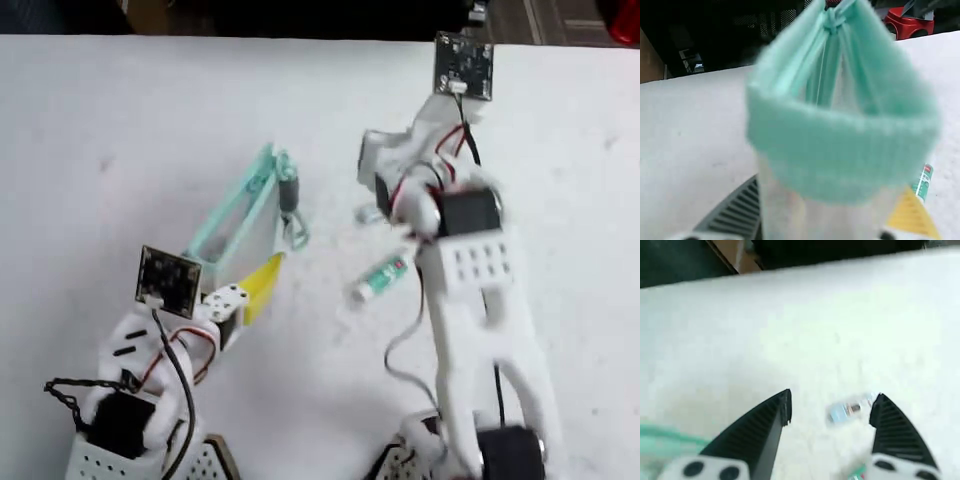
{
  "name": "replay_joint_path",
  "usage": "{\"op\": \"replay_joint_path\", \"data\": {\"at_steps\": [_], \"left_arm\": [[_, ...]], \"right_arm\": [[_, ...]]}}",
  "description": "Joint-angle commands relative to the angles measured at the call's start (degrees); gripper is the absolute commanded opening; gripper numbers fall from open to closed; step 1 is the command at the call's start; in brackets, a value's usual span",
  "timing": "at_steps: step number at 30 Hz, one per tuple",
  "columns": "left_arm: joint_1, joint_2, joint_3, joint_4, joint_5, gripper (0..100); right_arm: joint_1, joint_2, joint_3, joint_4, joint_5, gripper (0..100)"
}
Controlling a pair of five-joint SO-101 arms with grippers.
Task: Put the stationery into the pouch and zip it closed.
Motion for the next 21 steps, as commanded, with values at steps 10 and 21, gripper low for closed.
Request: {"op": "replay_joint_path", "data": {"at_steps": [10, 21], "left_arm": [[0.84, 0.31, -0.7, 0.97, 0.35, 28], [0.84, 0.31, -0.7, 0.97, 0.35, 28]], "right_arm": [[7.69, 30.81, -0.44, -14.9, -13.89, 24.1], [4.97, 36.35, -2.55, -15.6, -22.07, 24.1]]}}
